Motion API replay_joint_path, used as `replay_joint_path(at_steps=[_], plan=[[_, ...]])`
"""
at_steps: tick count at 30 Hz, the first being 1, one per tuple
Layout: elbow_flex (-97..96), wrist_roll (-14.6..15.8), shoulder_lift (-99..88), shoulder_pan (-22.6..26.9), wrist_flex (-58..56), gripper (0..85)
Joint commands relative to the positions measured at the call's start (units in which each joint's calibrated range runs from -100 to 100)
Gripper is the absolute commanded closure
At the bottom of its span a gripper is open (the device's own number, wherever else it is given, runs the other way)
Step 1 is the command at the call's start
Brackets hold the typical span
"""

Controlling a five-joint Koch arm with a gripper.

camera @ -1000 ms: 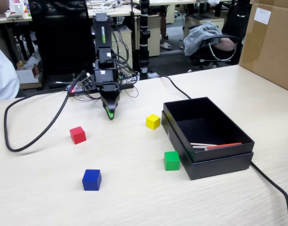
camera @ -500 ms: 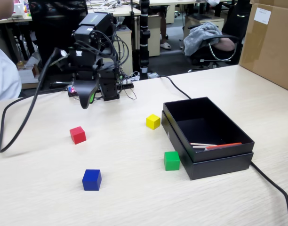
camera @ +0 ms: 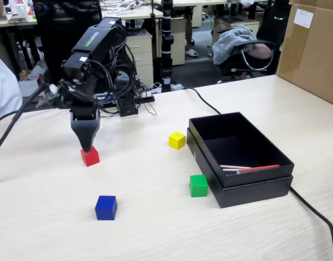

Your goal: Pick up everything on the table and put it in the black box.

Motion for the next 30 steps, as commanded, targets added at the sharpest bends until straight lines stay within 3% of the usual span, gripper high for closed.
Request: replay_joint_path(at_steps=[1,15,20,22,25,30], plan=[[4.7,0.1,1.8,0.2,-0.2,38.0],[11.0,-0.1,16.4,0.2,0.2,38.4],[10.7,0.4,17.2,0.4,0.6,44.8],[10.3,1.0,17.0,0.4,3.0,56.5],[10.0,1.5,16.4,0.3,7.3,80.6],[7.9,1.5,9.4,0.5,7.5,81.9]])
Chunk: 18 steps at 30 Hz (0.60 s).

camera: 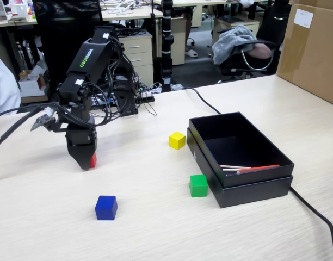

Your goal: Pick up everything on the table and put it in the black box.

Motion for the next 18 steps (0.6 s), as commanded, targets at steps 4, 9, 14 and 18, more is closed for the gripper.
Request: replay_joint_path(at_steps=[4,9,14,18], plan=[[-5.8,0.2,-22.0,2.0,0.3,81.9],[-10.4,4.7,-44.9,10.6,-6.5,81.8],[-0.1,14.6,-51.0,26.2,-11.5,81.9],[23.7,20.6,-28.8,33.5,-13.7,81.8]])
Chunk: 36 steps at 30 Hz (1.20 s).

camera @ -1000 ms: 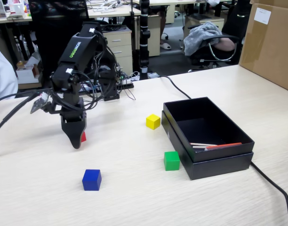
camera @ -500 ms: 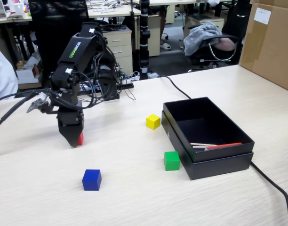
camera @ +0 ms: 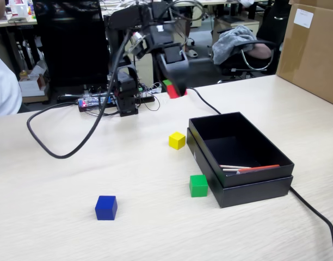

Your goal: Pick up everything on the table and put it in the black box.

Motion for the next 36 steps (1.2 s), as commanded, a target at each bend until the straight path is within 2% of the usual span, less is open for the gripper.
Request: replay_joint_path(at_steps=[1,6,11,19,20,21,23,29,36], plan=[[12.5,2.7,12.3,2.2,-0.9,81.9],[23.8,4.3,33.5,3.1,-0.9,81.8],[27.3,5.2,50.9,3.5,-0.9,81.3],[26.1,6.1,58.8,4.0,-0.9,81.1],[25.9,6.1,59.5,4.0,-0.9,79.9],[25.3,6.1,59.8,4.0,-0.9,74.7],[24.0,6.1,59.8,4.0,-0.9,66.0],[22.9,6.1,52.7,3.6,-0.9,49.7],[19.8,5.4,22.9,-1.4,-0.9,48.4]])
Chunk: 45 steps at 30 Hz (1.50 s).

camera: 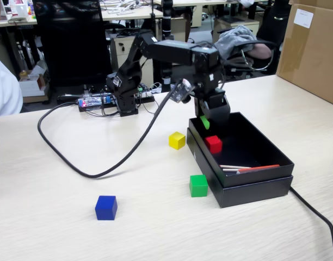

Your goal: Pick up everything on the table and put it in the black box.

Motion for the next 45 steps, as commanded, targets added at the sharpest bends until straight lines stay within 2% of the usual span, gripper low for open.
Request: replay_joint_path(at_steps=[1,5,9,16,21,30,45], plan=[[2.4,-1.5,-16.5,-3.7,0.1,48.4],[-0.3,-5.3,-22.1,-9.5,0.1,47.3],[-2.7,-8.8,-20.7,-15.0,0.2,39.1],[4.1,-10.5,-5.4,-21.1,0.3,37.5],[14.3,-10.7,8.4,-23.2,0.3,37.5],[34.5,-10.7,33.0,-23.7,0.3,37.9],[40.5,-11.2,49.7,-24.1,1.8,38.0]])
